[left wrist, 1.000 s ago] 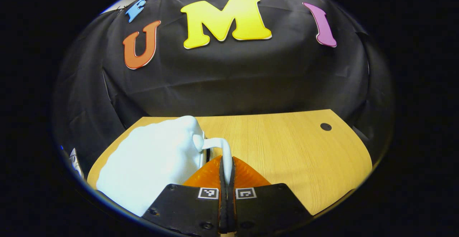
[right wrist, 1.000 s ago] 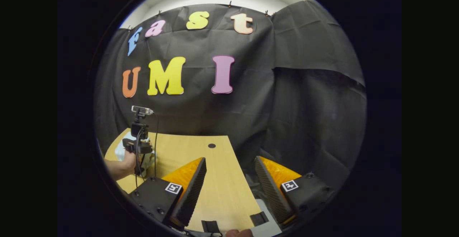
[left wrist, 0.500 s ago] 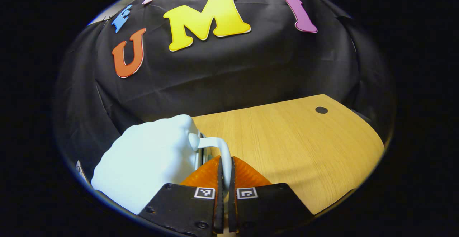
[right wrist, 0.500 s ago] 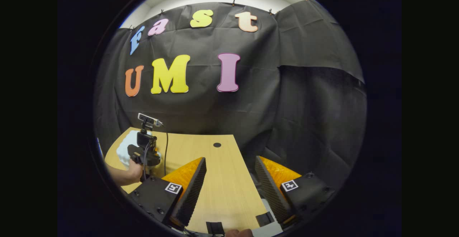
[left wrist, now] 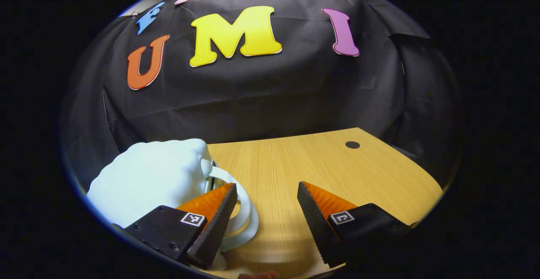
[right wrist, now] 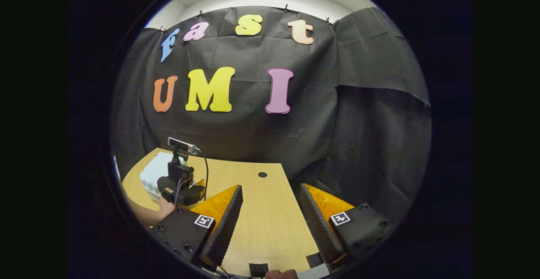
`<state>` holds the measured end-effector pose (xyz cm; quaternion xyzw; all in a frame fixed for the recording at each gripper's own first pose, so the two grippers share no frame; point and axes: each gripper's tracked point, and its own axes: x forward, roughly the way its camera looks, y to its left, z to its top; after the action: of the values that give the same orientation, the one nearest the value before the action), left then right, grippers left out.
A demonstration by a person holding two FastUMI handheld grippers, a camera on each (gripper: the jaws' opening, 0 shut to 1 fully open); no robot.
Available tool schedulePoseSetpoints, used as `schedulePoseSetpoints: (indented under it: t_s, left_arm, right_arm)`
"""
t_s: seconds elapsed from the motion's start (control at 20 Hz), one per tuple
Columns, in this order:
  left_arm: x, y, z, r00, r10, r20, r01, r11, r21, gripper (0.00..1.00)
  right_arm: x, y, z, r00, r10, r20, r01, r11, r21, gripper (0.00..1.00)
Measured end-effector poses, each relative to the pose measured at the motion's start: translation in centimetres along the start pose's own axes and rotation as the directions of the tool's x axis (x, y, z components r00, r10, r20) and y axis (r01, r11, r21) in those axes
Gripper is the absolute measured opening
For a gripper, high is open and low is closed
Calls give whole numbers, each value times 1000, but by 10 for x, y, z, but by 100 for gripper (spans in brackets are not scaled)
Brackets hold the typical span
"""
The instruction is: First open the suitcase, pack the skin care products into it, and then close the suitcase.
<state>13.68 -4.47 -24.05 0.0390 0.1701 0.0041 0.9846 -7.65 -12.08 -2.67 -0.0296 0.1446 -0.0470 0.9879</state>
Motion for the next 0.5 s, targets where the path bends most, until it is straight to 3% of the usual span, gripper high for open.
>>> schedulePoseSetpoints:
  t_s: [0.15, 0.25, 0.5]
  left_arm:
    - [-54, 29, 45, 998, 22, 51, -18, 997, -75, 94]
    - [-94, 47, 81, 995, 31, 95, -19, 993, -116, 94]
    - [-175, 87, 165, 967, 56, 248, -29, 994, -109, 93]
  right_arm:
    - [10, 23, 23, 997, 19, 81, -18, 1000, -9, 78]
    - [14, 46, 48, 985, 49, 164, -50, 999, 2, 81]
    - [14, 92, 84, 953, 78, 292, -104, 992, 74, 81]
